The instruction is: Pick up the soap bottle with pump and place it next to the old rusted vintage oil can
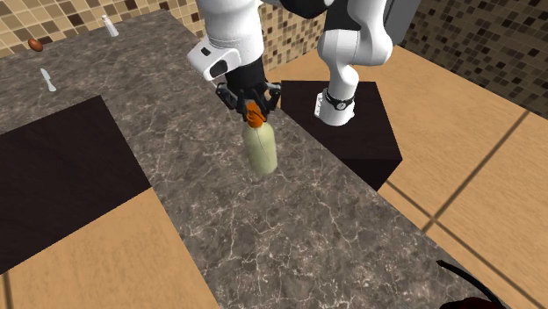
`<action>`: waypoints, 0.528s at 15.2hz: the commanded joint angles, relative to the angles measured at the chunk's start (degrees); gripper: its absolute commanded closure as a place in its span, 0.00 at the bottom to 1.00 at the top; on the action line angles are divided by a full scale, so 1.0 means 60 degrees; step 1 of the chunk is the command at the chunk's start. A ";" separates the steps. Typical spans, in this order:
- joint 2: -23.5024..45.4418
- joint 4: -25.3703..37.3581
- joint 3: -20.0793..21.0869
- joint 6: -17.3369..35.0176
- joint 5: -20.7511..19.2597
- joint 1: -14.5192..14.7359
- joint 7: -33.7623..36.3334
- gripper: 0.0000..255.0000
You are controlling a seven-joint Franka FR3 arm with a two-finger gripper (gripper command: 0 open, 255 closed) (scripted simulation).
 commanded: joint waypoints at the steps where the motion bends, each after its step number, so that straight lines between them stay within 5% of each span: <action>1: 0.0006 0.0288 0.0003 -0.0283 0.0005 0.0003 0.0008 1.00; 8: 0.0170 0.1361 -0.0019 -0.1213 0.0080 -0.0003 -0.0019 1.00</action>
